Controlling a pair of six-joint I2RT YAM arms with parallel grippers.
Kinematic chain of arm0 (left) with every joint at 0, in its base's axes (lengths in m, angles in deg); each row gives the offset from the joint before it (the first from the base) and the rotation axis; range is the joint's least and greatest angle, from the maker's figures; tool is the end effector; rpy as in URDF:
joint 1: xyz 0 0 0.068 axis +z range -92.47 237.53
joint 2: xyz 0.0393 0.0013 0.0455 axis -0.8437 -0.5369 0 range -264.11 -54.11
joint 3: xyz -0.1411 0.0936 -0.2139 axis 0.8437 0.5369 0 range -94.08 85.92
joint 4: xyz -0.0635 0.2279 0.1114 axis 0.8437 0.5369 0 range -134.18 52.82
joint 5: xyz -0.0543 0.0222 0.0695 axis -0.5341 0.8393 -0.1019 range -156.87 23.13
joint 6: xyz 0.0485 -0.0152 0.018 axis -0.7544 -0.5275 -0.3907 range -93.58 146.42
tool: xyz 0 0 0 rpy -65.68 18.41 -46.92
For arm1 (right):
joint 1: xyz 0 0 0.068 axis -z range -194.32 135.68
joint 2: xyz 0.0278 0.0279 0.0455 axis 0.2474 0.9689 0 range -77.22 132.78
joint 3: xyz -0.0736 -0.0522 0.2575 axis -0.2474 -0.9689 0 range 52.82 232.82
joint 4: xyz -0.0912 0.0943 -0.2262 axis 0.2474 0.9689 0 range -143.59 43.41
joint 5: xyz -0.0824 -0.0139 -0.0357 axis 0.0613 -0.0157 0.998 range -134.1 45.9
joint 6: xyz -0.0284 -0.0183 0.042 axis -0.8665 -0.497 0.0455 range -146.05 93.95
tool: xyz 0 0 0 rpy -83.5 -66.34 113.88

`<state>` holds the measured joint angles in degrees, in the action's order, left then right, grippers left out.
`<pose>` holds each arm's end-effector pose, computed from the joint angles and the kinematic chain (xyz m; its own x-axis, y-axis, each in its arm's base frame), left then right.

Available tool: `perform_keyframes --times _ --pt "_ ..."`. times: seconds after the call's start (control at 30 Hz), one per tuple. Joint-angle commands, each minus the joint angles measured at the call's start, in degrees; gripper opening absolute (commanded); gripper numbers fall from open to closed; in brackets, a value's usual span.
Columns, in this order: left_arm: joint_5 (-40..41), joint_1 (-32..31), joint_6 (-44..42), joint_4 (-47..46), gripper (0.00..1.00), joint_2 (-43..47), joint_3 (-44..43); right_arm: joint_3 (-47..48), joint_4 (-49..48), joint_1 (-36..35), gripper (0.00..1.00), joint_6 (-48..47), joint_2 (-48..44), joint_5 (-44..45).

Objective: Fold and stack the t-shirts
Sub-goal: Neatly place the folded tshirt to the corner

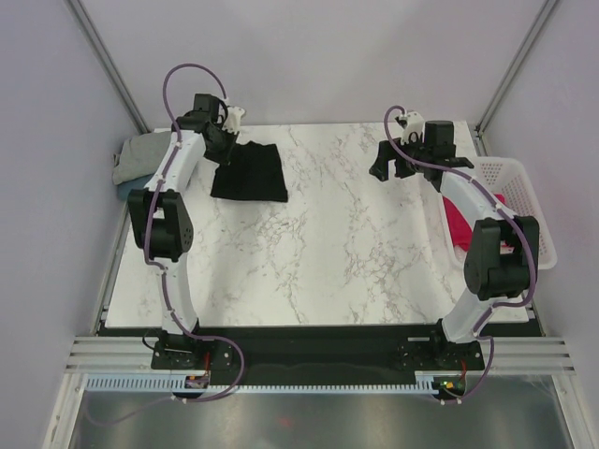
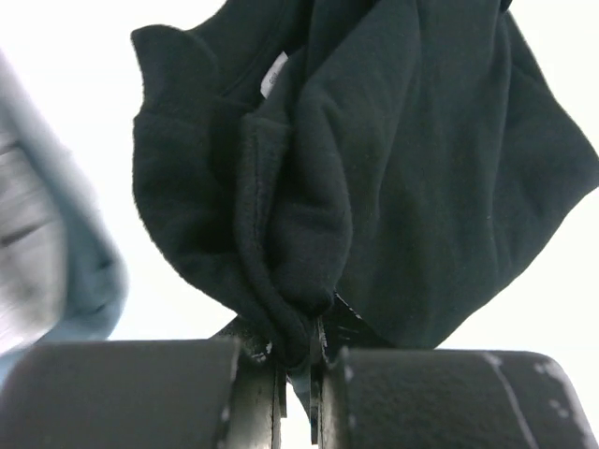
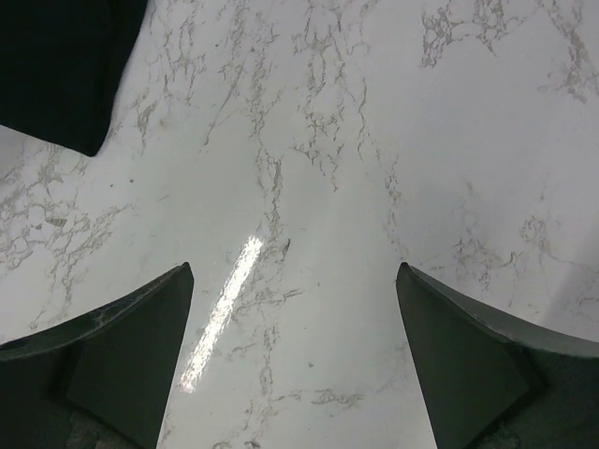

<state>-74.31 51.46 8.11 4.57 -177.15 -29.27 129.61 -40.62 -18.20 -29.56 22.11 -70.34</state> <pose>0.4719 -0.0548 0.2696 -0.7330 0.3912 -0.5565 0.4276 0.9012 0.0703 0.3964 0.0427 0.2740 -0.5527 -0.0925 -0.8282 -0.4544 0.8665 0.2065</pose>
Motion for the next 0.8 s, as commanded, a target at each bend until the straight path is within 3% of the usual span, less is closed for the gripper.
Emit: perform_keyframes --times 0.0,0.77 --pt "7.3 1.1 -4.3 -2.8 0.02 8.0 -0.3 -0.9 -1.0 0.7 0.98 0.5 -0.8 -2.6" --pt "28.1 1.6 -13.7 -6.8 0.02 8.5 -15.8 -4.4 -3.1 6.5 0.98 2.8 -1.5 -9.4"
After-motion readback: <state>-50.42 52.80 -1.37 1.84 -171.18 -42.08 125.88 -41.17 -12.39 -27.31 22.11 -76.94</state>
